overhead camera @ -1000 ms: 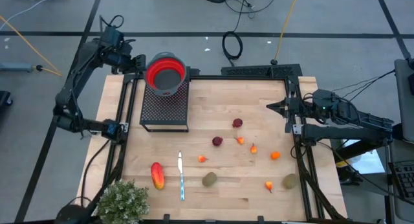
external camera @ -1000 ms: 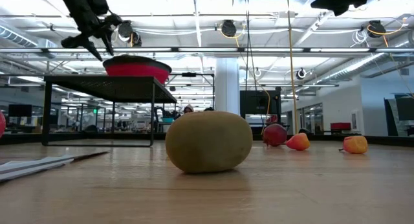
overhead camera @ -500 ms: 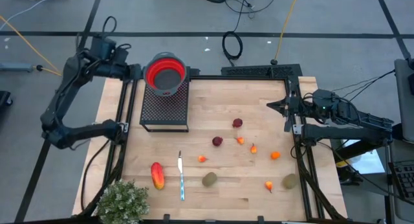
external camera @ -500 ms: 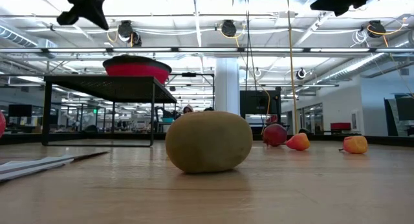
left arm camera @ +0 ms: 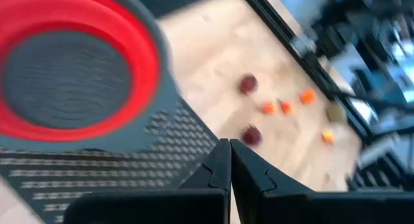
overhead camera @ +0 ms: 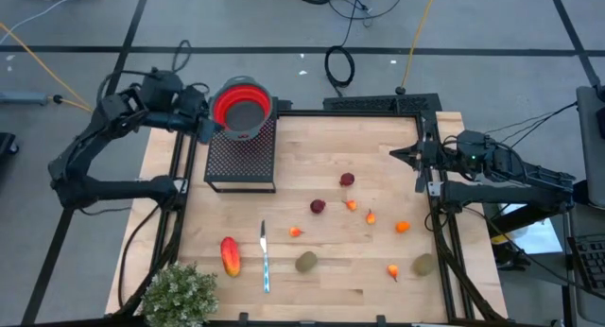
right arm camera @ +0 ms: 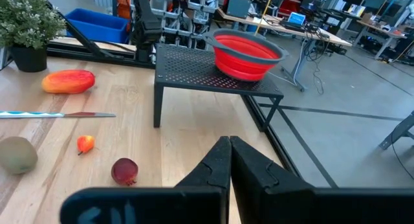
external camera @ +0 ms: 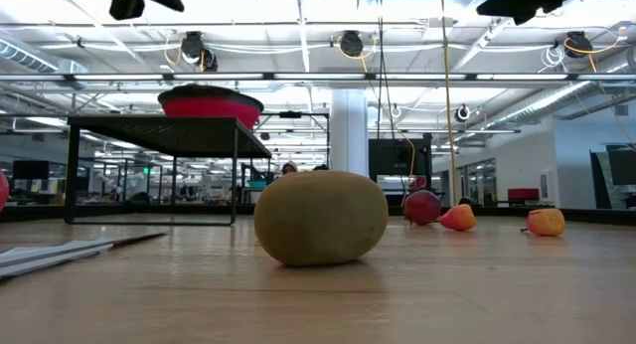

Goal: Pick & Place Fruit
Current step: Put the mango into the red strainer bowl on the shelf

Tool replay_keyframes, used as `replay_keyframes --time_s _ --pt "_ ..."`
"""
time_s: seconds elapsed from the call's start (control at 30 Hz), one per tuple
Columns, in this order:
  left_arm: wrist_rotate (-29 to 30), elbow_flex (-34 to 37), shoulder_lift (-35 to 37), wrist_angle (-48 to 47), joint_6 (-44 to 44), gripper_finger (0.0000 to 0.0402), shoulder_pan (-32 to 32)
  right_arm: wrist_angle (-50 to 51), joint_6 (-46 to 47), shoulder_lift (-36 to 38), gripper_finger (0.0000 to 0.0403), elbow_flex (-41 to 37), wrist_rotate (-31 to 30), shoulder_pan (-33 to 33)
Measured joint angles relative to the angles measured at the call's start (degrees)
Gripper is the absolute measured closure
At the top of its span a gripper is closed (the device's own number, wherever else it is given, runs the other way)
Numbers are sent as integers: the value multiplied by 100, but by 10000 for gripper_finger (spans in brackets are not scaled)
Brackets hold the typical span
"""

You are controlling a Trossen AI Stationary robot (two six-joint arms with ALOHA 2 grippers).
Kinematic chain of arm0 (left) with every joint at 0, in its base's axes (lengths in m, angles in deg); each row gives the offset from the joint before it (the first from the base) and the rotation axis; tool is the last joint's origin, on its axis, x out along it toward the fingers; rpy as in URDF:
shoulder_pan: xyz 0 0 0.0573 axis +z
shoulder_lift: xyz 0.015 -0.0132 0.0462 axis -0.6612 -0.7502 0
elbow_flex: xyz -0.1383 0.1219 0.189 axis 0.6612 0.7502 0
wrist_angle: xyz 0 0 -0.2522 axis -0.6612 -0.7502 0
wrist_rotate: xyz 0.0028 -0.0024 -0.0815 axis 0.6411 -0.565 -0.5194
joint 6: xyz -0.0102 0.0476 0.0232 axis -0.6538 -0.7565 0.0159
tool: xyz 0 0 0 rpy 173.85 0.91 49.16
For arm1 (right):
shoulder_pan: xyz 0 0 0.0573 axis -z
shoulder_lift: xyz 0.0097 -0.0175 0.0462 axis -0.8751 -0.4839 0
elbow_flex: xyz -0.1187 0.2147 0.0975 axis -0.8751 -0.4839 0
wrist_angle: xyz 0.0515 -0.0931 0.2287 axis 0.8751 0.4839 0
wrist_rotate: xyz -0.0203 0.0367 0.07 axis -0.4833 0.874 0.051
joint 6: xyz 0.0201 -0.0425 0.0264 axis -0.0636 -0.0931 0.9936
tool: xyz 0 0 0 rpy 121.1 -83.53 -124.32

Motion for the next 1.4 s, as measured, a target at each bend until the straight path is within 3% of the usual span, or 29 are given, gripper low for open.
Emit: replay_keyframes --time_s 0.3,0.83,1.1,1.4 --pt "88 0 -218 -46 368 400 -1635 31 0 -1 403 0 0 0" --pt "1066 0 -996 -282 2965 400 -3775 391 753 175 403 0 -7 0" --pt "1631 0 -1163 -235 4454 398 -4556 578 903 774 403 -66 58 -4" --pt "1841 -1 -1567 131 5826 397 -4975 -483 999 1618 403 -1270 861 -4"
